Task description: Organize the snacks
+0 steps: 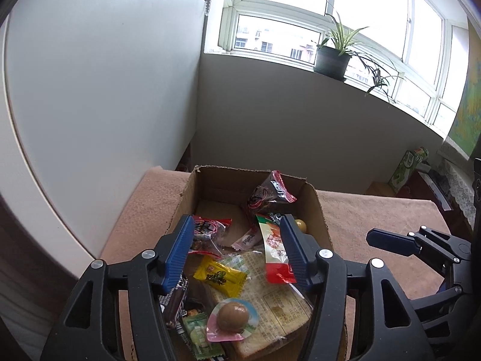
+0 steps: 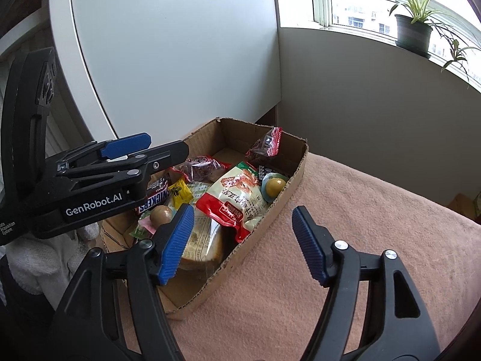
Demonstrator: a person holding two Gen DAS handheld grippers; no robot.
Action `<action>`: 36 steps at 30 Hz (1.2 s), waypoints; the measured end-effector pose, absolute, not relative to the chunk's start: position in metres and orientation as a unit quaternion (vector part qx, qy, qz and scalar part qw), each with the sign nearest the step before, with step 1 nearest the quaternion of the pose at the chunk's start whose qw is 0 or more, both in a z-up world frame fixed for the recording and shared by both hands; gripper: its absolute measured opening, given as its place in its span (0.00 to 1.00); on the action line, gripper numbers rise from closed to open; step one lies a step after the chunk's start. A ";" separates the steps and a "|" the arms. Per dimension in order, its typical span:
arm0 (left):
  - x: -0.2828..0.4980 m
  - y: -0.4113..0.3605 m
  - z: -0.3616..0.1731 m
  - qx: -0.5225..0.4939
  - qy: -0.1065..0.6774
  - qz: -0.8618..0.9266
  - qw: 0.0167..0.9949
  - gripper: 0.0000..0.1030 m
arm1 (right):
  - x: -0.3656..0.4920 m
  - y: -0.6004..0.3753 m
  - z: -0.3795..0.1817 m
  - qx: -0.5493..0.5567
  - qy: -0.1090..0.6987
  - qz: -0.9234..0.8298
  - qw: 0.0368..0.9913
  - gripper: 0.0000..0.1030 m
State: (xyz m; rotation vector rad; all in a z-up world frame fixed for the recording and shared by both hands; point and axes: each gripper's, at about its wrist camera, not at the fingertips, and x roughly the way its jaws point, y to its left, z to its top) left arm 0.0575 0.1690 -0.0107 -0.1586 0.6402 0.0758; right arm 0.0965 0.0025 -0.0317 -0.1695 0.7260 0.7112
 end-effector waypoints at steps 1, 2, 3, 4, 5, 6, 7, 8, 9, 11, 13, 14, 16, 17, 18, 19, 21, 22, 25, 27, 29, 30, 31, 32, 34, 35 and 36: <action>0.054 0.167 -0.011 -0.076 0.311 0.038 0.946 0.63 | 0.093 -0.001 -0.031 -0.082 0.345 0.338 0.872 0.72; 0.050 0.166 -0.011 -0.074 0.309 0.040 0.947 0.64 | 0.089 -0.004 -0.030 -0.081 0.342 0.335 0.874 0.77; 0.046 0.165 -0.011 -0.072 0.308 0.043 0.948 0.66 | 0.085 -0.007 -0.029 -0.081 0.336 0.332 0.878 0.85; 0.043 0.164 -0.012 -0.069 0.308 0.045 0.948 0.66 | 0.081 -0.010 -0.029 -0.081 0.333 0.329 0.880 0.89; 0.038 0.163 -0.013 -0.068 0.307 0.047 0.948 0.66 | 0.077 -0.012 -0.028 -0.081 0.331 0.326 0.882 0.89; 0.034 0.163 -0.013 -0.071 0.307 0.050 0.948 0.67 | 0.074 -0.014 -0.028 -0.081 0.330 0.325 0.883 0.89; 0.029 0.164 -0.014 -0.076 0.306 0.050 0.948 0.67 | 0.071 -0.016 -0.027 -0.081 0.328 0.324 0.883 0.89; 0.024 0.164 -0.014 -0.081 0.304 0.050 0.948 0.69 | 0.069 -0.018 -0.027 -0.080 0.327 0.323 0.884 0.89; 0.018 0.164 -0.014 -0.083 0.302 0.051 0.948 0.70 | 0.065 -0.020 -0.028 -0.080 0.325 0.322 0.886 0.89; 0.008 0.161 -0.011 -0.081 0.292 0.056 0.951 0.70 | 0.060 -0.024 -0.028 -0.080 0.323 0.320 0.887 0.89; -0.002 0.156 -0.008 -0.081 0.282 0.058 0.954 0.71 | 0.056 -0.028 -0.028 -0.078 0.320 0.319 0.889 0.89; -0.006 0.155 -0.007 -0.081 0.280 0.058 0.955 0.74 | 0.055 -0.029 -0.027 -0.077 0.319 0.319 0.889 0.89; -0.014 0.151 -0.006 -0.079 0.275 0.062 0.956 0.78 | 0.051 -0.032 -0.027 -0.074 0.317 0.322 0.889 0.89; -0.017 0.149 -0.007 -0.078 0.274 0.064 0.956 0.78 | 0.050 -0.033 -0.026 -0.074 0.316 0.322 0.889 0.89; -0.019 0.146 -0.007 -0.076 0.274 0.064 0.957 0.78 | 0.048 -0.034 -0.026 -0.075 0.315 0.322 0.890 0.89; -0.022 0.143 -0.007 -0.074 0.273 0.063 0.957 0.78 | 0.047 -0.035 -0.026 -0.076 0.314 0.322 0.890 0.89; -0.026 0.137 -0.008 -0.069 0.272 0.062 0.958 0.78 | 0.046 -0.037 -0.025 -0.078 0.311 0.320 0.891 0.89; -0.028 0.135 -0.008 -0.065 0.270 0.063 0.959 0.78 | 0.046 -0.038 -0.025 -0.078 0.310 0.319 0.892 0.89; -0.031 0.129 -0.009 -0.053 0.269 0.068 0.959 0.78 | 0.045 -0.043 -0.024 -0.079 0.305 0.315 0.895 0.89; -0.033 0.127 -0.011 -0.050 0.270 0.069 0.959 0.78 | 0.045 -0.047 -0.023 -0.075 0.305 0.313 0.896 0.89; -0.034 0.125 -0.014 -0.045 0.272 0.073 0.958 0.78 | 0.046 -0.048 -0.023 -0.072 0.306 0.313 0.896 0.89; -0.034 0.125 -0.015 -0.043 0.273 0.075 0.958 0.78 | 0.046 -0.049 -0.024 -0.071 0.308 0.313 0.896 0.89; -0.035 0.124 -0.016 -0.041 0.274 0.075 0.958 0.78 | 0.046 -0.049 -0.024 -0.072 0.308 0.314 0.895 0.89; -0.035 0.123 -0.017 -0.040 0.275 0.075 0.958 0.78 | 0.046 -0.048 -0.025 -0.074 0.309 0.314 0.895 0.89; -0.036 0.121 -0.017 -0.037 0.275 0.077 0.958 0.78 | 0.045 -0.046 -0.026 -0.079 0.309 0.313 0.894 0.89; -0.036 0.120 -0.018 -0.036 0.275 0.077 0.958 0.78 | 0.044 -0.045 -0.027 -0.082 0.308 0.312 0.895 0.89; -0.036 0.119 -0.018 -0.034 0.276 0.077 0.958 0.78 | 0.043 -0.045 -0.027 -0.085 0.307 0.311 0.895 0.89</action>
